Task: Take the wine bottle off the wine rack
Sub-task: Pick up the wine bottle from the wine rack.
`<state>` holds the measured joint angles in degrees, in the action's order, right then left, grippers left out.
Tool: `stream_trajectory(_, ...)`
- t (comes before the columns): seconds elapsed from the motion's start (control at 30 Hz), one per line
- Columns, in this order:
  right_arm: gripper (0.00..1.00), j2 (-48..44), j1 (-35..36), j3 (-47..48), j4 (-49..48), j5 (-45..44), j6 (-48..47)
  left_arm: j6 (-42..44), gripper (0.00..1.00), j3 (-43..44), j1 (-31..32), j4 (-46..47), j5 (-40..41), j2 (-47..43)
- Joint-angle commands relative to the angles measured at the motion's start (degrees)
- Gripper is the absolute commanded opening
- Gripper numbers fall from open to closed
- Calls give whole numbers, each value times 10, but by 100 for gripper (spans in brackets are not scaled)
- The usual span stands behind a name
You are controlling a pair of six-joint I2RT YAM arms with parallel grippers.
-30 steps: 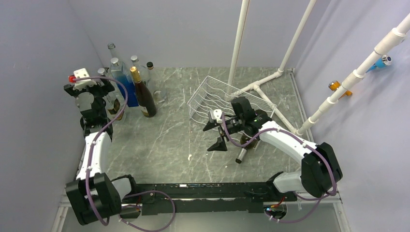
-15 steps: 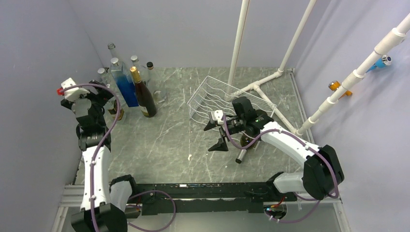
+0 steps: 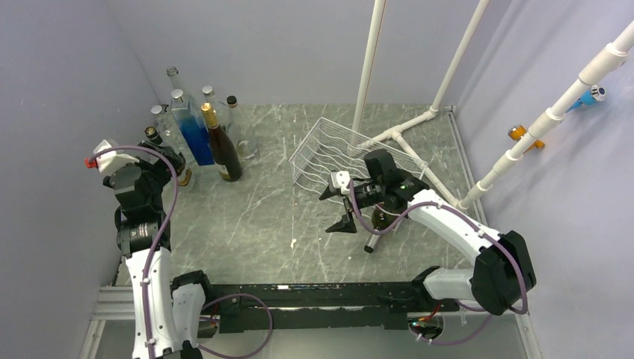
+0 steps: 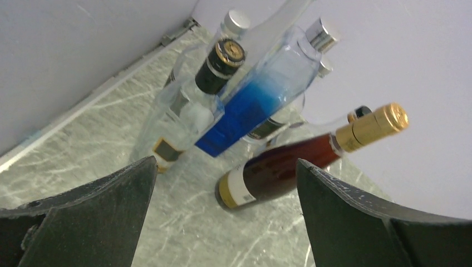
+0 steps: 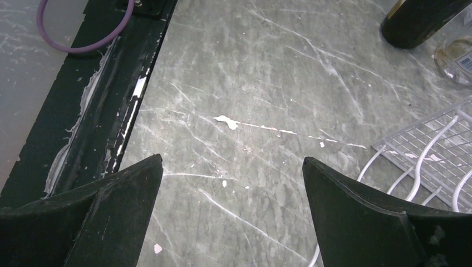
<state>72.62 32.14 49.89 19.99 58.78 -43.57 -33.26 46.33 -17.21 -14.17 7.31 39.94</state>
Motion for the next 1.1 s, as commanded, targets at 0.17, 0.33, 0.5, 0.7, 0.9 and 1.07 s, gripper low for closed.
stream_trajectory(0.17,100,-19,-14,35,47,27,-60,-40,99,22,-2,-107,-107,-58)
stream_trajectory(0.33,100,-27,-28,35,68,35,-81,-29,100,7,-1,-123,-183,-89)
stream_trajectory(0.5,100,-34,-48,42,114,56,-124,-32,100,-21,1,-114,-266,-110)
stream_trajectory(0.7,100,-42,-69,38,129,73,-144,-25,100,-41,9,-107,-358,-133)
stream_trajectory(0.9,100,-43,-87,53,181,71,-187,-38,100,-79,45,-80,-429,-147)
stream_trajectory(1.07,100,-51,-101,55,194,61,-197,-52,99,-107,94,-69,-425,-155)
